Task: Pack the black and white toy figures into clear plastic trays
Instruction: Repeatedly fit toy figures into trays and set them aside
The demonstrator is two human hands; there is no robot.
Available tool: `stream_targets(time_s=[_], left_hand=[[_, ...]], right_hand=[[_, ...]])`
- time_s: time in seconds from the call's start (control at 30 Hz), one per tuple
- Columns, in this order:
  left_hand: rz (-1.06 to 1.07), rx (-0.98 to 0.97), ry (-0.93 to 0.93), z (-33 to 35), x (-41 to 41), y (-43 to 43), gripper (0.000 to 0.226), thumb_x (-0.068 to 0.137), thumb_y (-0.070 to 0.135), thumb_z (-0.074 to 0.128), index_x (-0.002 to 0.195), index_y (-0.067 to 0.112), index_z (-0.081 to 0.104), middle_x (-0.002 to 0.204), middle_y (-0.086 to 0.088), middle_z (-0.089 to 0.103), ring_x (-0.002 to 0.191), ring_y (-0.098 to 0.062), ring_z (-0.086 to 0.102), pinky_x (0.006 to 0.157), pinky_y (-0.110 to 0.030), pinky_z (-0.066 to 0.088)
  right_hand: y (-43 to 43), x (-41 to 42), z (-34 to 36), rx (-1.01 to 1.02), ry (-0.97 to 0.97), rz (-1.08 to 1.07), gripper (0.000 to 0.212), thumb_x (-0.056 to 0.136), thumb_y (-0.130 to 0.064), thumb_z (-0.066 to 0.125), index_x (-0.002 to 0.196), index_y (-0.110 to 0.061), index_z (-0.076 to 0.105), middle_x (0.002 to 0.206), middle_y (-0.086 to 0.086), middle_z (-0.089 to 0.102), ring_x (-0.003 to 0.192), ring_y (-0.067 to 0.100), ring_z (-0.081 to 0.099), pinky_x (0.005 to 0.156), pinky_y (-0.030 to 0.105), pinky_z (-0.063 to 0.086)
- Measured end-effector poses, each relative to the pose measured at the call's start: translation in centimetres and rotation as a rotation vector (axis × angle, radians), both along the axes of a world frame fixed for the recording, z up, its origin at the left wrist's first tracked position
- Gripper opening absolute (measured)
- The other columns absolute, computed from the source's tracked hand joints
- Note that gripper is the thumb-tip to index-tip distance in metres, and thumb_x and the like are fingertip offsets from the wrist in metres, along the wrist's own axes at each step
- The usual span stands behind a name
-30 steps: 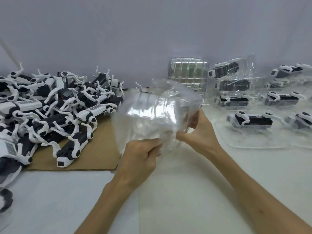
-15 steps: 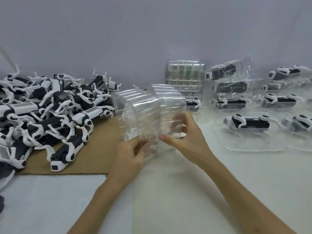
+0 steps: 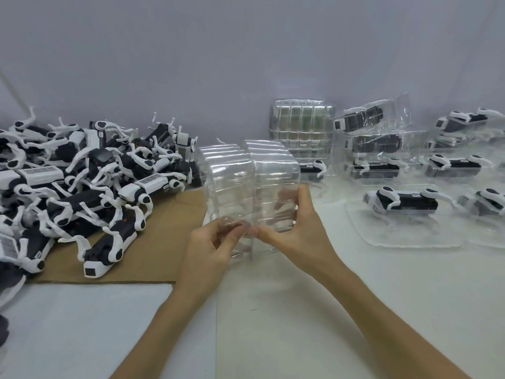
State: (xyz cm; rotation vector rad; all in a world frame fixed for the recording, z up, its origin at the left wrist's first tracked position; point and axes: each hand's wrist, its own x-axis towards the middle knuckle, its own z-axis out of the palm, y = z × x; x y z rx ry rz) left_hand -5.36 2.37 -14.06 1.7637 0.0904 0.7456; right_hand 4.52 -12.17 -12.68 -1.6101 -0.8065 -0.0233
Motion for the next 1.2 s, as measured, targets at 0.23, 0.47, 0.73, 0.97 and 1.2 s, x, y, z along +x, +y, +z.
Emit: stream_targets(time_s=[0.23,0.47,0.73,0.97,1.2], left_hand=[[-0.049,0.132,0.055,-0.3,0.1,-0.1,0.023,0.092,0.016,0.051,0.095,0.030,0.069,0.097,0.016,0.075,0.096,-0.005,0.070,0.084,-0.016,0.051],[0.018,-0.152,-0.035,0.1,0.2,0.0,0.019,0.096,0.027,0.053,0.098,0.017,0.069,0.094,-0.001,0.077,0.091,-0.017,0.074,0.078,-0.019,0.055],[0.123,-0.563,-0.148,1.8,-0.1,1.1,0.022,0.083,0.029,0.060,0.085,0.007,0.064,0.071,-0.009,0.075,0.061,-0.019,0.073,0.053,-0.024,0.058],[0.223,-0.719,-0.182,1.6,0.2,1.0,0.029,0.085,0.034,0.056,0.077,0.012,0.073,0.076,-0.006,0.076,0.067,-0.024,0.073,0.064,-0.044,0.062],[0.127,-0.987,-0.144,0.0,1.4,0.8,0.025,0.081,0.031,0.056,0.081,0.007,0.064,0.065,-0.010,0.065,0.057,-0.029,0.067,0.044,-0.047,0.058]], right_hand=[[0.0,0.1,-0.2,-0.032,-0.007,0.000,0.070,0.063,-0.060,0.084,0.115,-0.045,0.040,0.110,-0.031,0.050,0.100,0.002,0.060,0.075,0.018,0.053],[-0.4,1.0,0.4,0.165,0.203,0.036,0.047,0.073,-0.026,0.088,0.110,-0.030,0.059,0.102,-0.006,0.068,0.087,0.014,0.072,0.075,0.026,0.058],[-1.7,1.5,1.9,0.183,0.149,-0.052,0.034,0.083,-0.012,0.079,0.111,-0.024,0.064,0.098,-0.007,0.073,0.082,0.013,0.071,0.072,0.023,0.056],[0.4,4.2,8.6,-0.017,-0.403,-0.151,0.049,0.084,-0.011,0.077,0.129,-0.017,0.059,0.105,-0.006,0.066,0.089,0.008,0.066,0.083,0.022,0.052],[4.5,14.4,16.3,-0.396,-0.870,-0.393,0.059,0.086,-0.004,0.072,0.140,-0.014,0.050,0.119,0.009,0.062,0.103,0.022,0.062,0.105,0.046,0.043]])
